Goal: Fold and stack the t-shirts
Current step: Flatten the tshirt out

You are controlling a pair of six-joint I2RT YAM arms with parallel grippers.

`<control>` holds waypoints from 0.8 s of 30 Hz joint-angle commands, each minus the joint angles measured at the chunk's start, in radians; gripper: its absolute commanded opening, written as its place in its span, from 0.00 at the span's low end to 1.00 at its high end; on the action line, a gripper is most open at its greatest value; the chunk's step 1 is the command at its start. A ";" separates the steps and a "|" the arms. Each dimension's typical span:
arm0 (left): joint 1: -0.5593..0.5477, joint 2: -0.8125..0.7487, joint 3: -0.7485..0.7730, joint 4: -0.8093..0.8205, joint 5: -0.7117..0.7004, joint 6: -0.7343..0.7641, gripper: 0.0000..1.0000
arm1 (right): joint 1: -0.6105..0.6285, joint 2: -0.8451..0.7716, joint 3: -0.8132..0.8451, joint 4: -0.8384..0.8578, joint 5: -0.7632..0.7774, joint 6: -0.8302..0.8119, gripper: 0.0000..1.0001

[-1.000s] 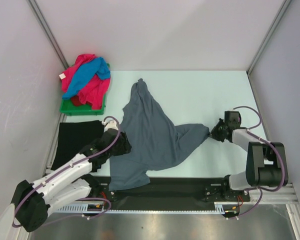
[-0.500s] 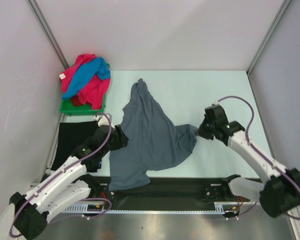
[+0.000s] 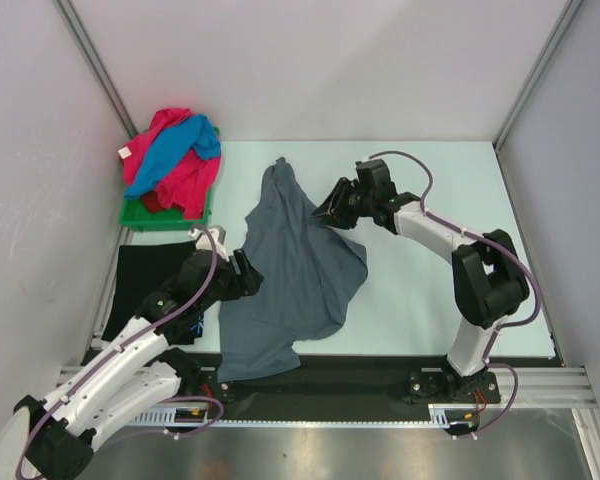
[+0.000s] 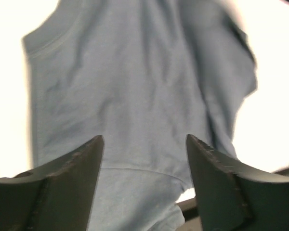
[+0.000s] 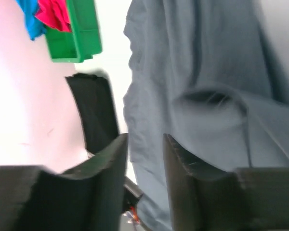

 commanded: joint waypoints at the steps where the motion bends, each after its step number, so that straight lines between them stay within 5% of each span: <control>1: 0.007 -0.018 0.015 0.075 0.114 0.064 0.77 | -0.044 -0.001 0.055 -0.056 -0.051 -0.209 0.47; 5: -0.001 0.076 0.001 0.220 0.309 0.085 0.81 | -0.060 -0.199 -0.118 -0.185 0.170 -0.394 0.65; 11: -0.128 0.388 0.047 0.438 0.274 0.022 0.79 | -0.182 -0.344 -0.381 -0.052 0.003 -0.451 0.59; 14: -0.162 0.526 0.164 0.434 0.187 0.013 0.72 | -0.170 -0.286 -0.370 0.011 -0.061 -0.470 0.59; 18: -0.146 0.653 0.263 0.415 0.107 -0.033 0.49 | -0.141 -0.206 -0.347 0.177 -0.164 -0.444 0.56; 24: -0.117 0.454 0.158 0.370 0.038 -0.063 0.52 | -0.061 0.019 -0.147 0.155 -0.146 -0.559 0.47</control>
